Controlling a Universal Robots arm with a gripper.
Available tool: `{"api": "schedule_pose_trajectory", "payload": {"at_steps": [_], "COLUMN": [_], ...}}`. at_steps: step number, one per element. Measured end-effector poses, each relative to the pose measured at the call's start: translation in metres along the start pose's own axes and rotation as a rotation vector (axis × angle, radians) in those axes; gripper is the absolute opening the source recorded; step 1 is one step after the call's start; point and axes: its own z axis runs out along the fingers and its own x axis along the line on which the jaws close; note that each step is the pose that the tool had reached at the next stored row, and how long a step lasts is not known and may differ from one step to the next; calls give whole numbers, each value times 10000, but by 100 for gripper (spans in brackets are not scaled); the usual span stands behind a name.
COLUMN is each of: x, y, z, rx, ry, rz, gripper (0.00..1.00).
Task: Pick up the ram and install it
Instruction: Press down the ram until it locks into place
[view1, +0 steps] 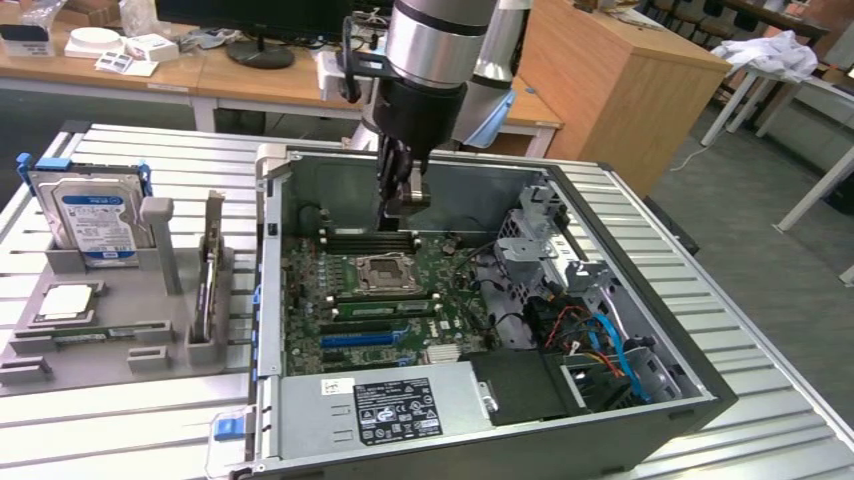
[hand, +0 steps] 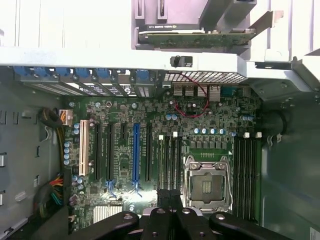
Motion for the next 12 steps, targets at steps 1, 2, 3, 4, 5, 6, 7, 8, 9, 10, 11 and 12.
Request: {"api": "schedule_pose_trajectory", "payload": {"at_steps": [1,2,3,4,5,6,7,8,9,10,11,12], "x": [0,0,0,0,0,0,0,0,0,0,0,0], "y": [0,0,0,0,0,-3,-10,-22,-34,-47,-62,-77], "z": [0,0,0,-1,-1,-2,-2,-3,-2,-2,-3,-3], "rx": [0,0,0,-1,-1,-2,-2,-3,-4,-6,-9,-12], "ry": [0,0,1,2,1,3,4,5,6,8,9,10], "rz": [0,0,0,0,0,1,1,1,1,1,1,2], "gripper": [11,11,11,11,11,11,11,11,11,11,11,11]}}
